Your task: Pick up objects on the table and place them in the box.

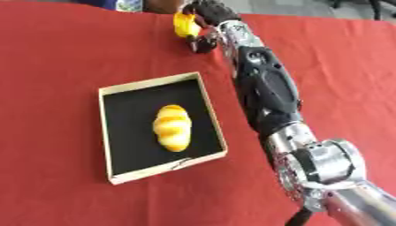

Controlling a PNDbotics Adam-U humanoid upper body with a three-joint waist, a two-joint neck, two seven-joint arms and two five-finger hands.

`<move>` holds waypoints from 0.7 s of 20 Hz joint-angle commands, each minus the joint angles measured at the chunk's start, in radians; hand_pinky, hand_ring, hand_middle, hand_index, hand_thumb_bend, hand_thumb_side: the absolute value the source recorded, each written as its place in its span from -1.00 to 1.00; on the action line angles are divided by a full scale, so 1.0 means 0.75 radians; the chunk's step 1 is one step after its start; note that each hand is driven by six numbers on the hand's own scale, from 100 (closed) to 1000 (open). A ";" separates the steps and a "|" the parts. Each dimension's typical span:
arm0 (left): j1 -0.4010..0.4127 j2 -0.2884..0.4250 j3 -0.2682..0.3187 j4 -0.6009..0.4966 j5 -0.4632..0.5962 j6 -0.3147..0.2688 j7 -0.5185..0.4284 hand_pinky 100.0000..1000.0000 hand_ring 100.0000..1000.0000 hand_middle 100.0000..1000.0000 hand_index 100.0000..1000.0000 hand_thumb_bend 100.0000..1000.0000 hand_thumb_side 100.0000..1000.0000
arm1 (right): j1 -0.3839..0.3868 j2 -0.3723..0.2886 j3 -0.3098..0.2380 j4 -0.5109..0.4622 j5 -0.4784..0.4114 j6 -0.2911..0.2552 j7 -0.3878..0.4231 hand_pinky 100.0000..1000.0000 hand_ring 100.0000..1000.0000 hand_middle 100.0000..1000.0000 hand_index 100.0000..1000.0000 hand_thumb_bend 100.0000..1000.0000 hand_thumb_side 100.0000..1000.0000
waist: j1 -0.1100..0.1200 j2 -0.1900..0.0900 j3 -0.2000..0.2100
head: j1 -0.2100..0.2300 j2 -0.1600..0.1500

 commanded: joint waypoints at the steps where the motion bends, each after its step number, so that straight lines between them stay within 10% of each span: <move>1: -0.012 0.015 0.004 -0.021 0.005 0.002 -0.006 0.64 0.63 0.28 0.56 -1.00 0.38 | -0.016 -0.006 0.001 -0.007 -0.002 0.007 -0.098 0.44 0.40 -0.11 0.26 -1.00 -1.00 | 0.009 -0.025 0.002 | -0.009 -0.016; 14: 0.003 0.013 0.004 -0.021 0.005 0.007 -0.009 0.65 0.63 0.28 0.56 -1.00 0.41 | -0.015 -0.018 0.052 -0.065 -0.295 -0.075 -0.149 0.46 0.42 -0.17 0.12 -1.00 -1.00 | 0.018 -0.063 -0.019 | -0.001 0.007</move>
